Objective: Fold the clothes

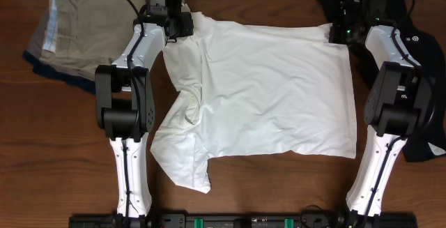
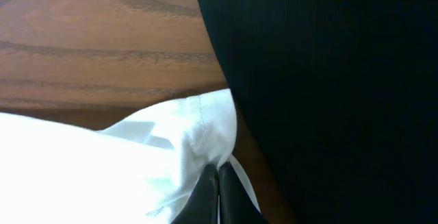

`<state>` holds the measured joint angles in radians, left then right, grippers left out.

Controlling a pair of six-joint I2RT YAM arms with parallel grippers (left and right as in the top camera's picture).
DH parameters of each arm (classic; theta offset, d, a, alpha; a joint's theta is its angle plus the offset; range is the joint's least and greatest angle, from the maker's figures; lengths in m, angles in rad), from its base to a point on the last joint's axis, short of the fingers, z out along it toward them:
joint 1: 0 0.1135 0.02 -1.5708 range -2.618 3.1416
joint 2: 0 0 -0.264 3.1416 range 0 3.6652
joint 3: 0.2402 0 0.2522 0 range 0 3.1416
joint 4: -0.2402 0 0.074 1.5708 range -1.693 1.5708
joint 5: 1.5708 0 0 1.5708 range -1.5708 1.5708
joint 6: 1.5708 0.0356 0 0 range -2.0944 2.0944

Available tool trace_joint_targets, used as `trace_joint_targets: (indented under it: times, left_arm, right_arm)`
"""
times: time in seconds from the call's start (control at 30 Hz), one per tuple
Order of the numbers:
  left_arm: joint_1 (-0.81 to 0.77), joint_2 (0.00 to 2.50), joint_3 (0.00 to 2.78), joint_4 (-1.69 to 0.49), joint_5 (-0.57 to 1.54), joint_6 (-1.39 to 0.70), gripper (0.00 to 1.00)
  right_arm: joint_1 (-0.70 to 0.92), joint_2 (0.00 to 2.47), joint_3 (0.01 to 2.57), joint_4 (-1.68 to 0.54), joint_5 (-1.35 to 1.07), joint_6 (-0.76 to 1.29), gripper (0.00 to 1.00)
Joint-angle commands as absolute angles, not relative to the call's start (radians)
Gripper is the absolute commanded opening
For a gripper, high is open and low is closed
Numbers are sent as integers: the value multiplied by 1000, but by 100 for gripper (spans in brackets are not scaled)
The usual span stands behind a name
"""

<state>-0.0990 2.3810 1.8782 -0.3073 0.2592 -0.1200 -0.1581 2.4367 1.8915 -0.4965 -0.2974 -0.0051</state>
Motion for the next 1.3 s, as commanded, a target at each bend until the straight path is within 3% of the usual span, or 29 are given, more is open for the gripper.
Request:
trace_joint_targets:
  times: [0.0,0.3,0.6,0.63,0.67,0.7,0.73,0.83,1.13,1.27]
  left_arm:
    - [-96,2397,1921,-292,263,-136,6]
    - [-113,2398,1983,-109,262,-118,6]
    - [-168,2400,1983,45,185,76,6]
    - [-173,2400,1983,55,185,99,9]
    - [-176,2400,1983,59,181,111,46]
    - [-178,2400,1983,58,170,112,90]
    - [-178,2400,1983,50,154,112,98]
    - [-170,2377,1983,-56,125,112,98]
    - [-140,2160,1983,-810,122,112,98]
    - [-141,2148,1979,-1035,122,123,98]
  right_arm:
    - [-163,2439,1885,-516,-284,-16,2]
    - [-163,2439,1885,-516,-284,-16,2]
    - [-162,2439,1885,-517,-285,-16,2]
    - [-163,2439,1885,-517,-285,-16,2]
    - [-163,2439,1885,-517,-285,-16,2]
    - [-163,2439,1885,-517,-285,-16,2]
    - [-163,2439,1885,-517,-285,-15,2]
    - [-163,2439,1885,-525,-285,-16,2]
    - [-163,2439,1885,-555,-289,-16,3]
    - [-163,2439,1885,-566,-289,-16,5]
